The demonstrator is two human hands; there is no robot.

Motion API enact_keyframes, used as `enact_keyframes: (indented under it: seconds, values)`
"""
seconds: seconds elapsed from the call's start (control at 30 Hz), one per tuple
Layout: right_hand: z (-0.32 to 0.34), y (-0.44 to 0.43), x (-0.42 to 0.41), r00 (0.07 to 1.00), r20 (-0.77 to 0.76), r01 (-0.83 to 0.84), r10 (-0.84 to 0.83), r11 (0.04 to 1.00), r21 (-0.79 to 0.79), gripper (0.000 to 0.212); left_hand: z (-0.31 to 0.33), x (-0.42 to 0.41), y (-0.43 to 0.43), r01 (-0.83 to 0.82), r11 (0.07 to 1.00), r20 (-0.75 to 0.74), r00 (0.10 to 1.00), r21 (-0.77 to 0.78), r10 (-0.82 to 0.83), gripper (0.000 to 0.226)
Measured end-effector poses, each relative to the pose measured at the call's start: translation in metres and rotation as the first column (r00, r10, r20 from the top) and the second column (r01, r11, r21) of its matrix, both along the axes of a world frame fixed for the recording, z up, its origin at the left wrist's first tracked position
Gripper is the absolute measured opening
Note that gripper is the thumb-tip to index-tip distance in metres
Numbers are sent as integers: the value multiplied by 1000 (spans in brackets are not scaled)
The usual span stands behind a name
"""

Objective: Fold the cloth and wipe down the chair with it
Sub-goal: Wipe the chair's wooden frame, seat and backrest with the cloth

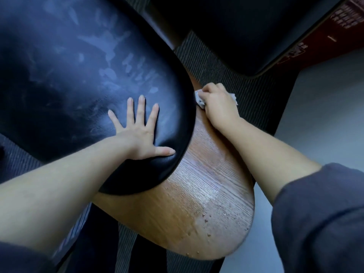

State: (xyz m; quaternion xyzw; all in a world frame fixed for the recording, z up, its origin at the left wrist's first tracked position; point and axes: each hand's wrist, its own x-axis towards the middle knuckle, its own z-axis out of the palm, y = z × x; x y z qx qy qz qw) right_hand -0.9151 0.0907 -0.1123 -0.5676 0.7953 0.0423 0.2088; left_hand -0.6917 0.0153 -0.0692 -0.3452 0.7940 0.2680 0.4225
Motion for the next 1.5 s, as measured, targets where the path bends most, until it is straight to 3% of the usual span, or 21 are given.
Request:
enact_keyframes:
  seconds: [0.3, 0.47, 0.53, 0.67, 0.9, 1.1, 1.3, 1.5]
  values:
    - [-22, -13, -10, 981, 121, 158, -152, 987, -41, 30, -8, 3, 0, 5, 1000, 3, 1000, -10, -5, 135]
    - [55, 73, 18, 936, 253, -208, 245, 964, -163, 33, -2, 0, -1, 0, 1000, 20, 1000, -4, 1, 135]
    - [58, 82, 15, 935, 221, -282, 277, 959, -9, 39, -1, -1, -1, -2, 1000, 19, 1000, -8, 2, 135]
    - [52, 69, 10, 968, 200, -191, 151, 961, 201, 52, 1, 1, 1, -10, 1000, -12, 1000, -27, 10, 132]
    - [109, 138, 41, 982, 133, -151, 137, 983, 101, 55, 15, 12, 13, -58, 993, -149, 988, -106, 42, 117]
    - [80, 92, 61, 989, -72, -109, 129, 967, 230, 46, 24, 41, 38, -45, 992, -271, 962, -119, 12, 100]
    - [100, 133, 104, 981, -34, -184, 193, 966, 181, 49, 33, 85, 42, 89, 983, -282, 950, -160, -132, 92]
    - [86, 104, 95, 992, -57, -91, 111, 957, 277, 53, 35, 84, 35, 119, 983, -243, 958, -138, -150, 85]
